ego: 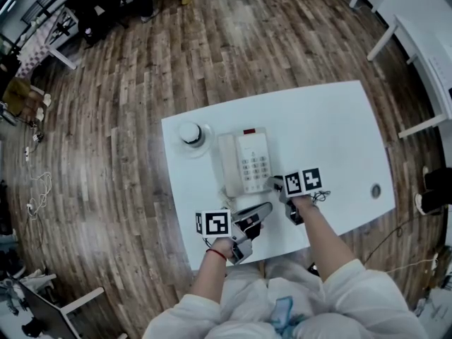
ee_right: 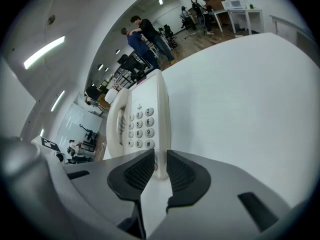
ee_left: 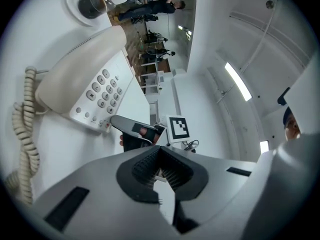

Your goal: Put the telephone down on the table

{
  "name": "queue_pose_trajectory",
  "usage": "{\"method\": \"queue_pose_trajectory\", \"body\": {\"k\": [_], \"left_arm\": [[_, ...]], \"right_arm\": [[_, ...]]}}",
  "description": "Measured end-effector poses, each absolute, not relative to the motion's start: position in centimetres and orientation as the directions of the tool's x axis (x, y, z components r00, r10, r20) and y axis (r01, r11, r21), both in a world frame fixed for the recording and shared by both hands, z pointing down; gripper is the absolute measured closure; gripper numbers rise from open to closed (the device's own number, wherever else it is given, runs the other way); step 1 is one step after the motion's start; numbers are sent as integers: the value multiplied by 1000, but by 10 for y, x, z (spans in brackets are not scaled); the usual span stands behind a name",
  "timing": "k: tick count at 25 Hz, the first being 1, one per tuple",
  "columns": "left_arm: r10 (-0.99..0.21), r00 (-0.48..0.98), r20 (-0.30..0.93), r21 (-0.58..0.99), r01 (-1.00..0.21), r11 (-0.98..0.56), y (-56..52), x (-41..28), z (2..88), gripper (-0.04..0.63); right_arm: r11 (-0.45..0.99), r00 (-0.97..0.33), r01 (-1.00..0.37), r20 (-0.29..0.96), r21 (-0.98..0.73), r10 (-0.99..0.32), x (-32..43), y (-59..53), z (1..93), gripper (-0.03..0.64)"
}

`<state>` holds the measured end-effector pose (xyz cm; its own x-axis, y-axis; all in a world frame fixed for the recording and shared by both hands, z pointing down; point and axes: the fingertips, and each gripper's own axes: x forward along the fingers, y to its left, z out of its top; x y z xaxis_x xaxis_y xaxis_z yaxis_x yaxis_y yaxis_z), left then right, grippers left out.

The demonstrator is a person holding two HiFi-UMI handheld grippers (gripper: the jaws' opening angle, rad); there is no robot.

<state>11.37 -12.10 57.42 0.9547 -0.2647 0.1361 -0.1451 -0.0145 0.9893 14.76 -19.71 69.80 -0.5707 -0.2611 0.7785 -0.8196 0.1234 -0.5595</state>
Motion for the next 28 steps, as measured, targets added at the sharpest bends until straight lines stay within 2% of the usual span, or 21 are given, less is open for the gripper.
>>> {"method": "queue_pose_trajectory", "body": {"k": [8,15,24,28], "left_arm": [[-298,916,267,957,-288,-26,-128,96,591,595],[-312,858,408,889,-452,-79,-130,83,597,595],[-346,789,508,802,-580,-145,-119,70,589,595],[-370,775,513,762,-609,-219,-112,69,574,595]], "right_arm": [[215,-554,-832,776,-511,-301,145,-192,670,555],[288,-581,-811,753,-508,-309,137,-174,638,560],[331,-593,-801,735,-498,-330,118,-143,597,560],[357,-624,-779,690,-515,-367,110,-130,577,558]]}}
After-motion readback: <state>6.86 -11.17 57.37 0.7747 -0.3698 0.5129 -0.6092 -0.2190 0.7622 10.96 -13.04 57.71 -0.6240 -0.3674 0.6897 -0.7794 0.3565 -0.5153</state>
